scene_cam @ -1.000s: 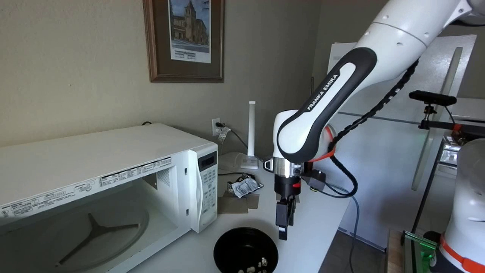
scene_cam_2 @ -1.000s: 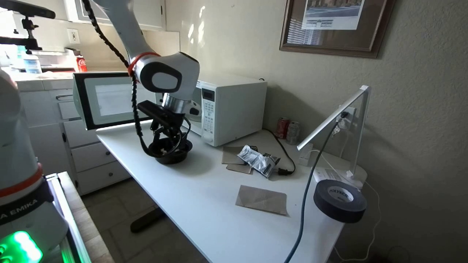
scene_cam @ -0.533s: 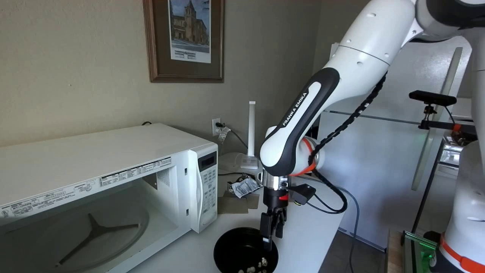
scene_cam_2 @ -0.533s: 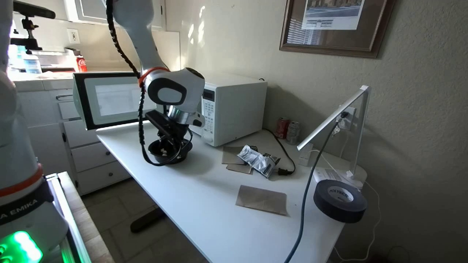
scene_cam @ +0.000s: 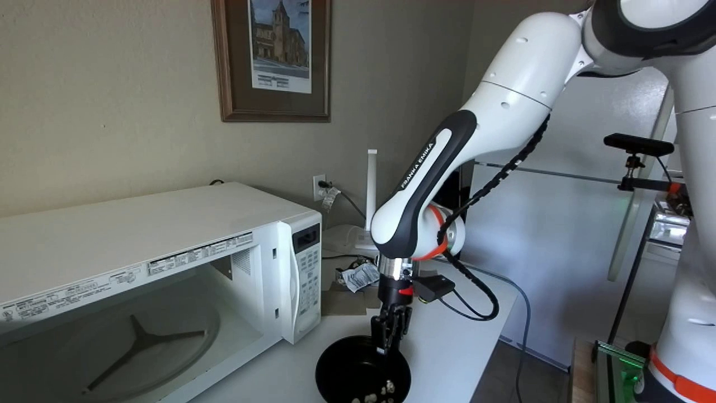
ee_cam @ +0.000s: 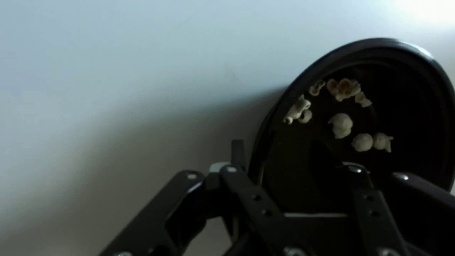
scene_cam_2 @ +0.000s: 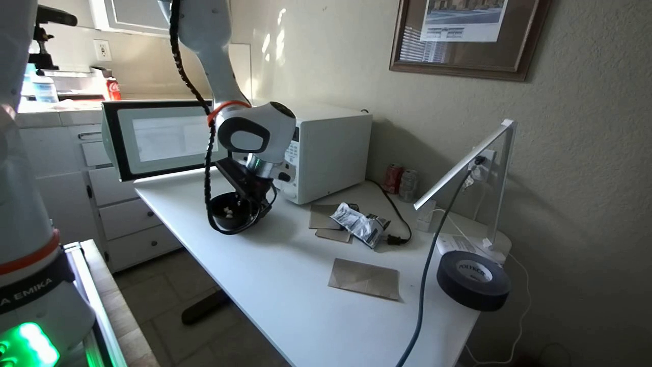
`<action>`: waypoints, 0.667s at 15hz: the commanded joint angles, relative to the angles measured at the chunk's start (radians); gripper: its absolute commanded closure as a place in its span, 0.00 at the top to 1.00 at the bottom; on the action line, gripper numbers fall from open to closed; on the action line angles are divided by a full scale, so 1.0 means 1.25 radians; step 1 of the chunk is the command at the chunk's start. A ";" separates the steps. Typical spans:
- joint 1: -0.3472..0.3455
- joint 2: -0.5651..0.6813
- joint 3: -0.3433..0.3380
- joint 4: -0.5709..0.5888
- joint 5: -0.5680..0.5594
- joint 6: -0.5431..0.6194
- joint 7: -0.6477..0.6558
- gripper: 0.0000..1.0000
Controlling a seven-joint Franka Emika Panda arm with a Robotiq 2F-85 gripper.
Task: Pick up the black bowl and put it in the microwave, close the microwave door fully
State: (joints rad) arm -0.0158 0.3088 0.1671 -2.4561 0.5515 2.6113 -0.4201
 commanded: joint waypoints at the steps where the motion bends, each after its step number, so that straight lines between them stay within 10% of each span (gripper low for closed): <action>1: -0.032 0.032 0.027 0.018 0.023 0.023 -0.018 0.20; 4: -0.043 0.038 0.033 0.024 0.022 0.022 -0.015 0.00; 10: -0.060 0.038 0.053 0.034 0.051 0.014 -0.025 0.02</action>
State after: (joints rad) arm -0.0647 0.3314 0.2017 -2.4264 0.5635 2.6114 -0.4201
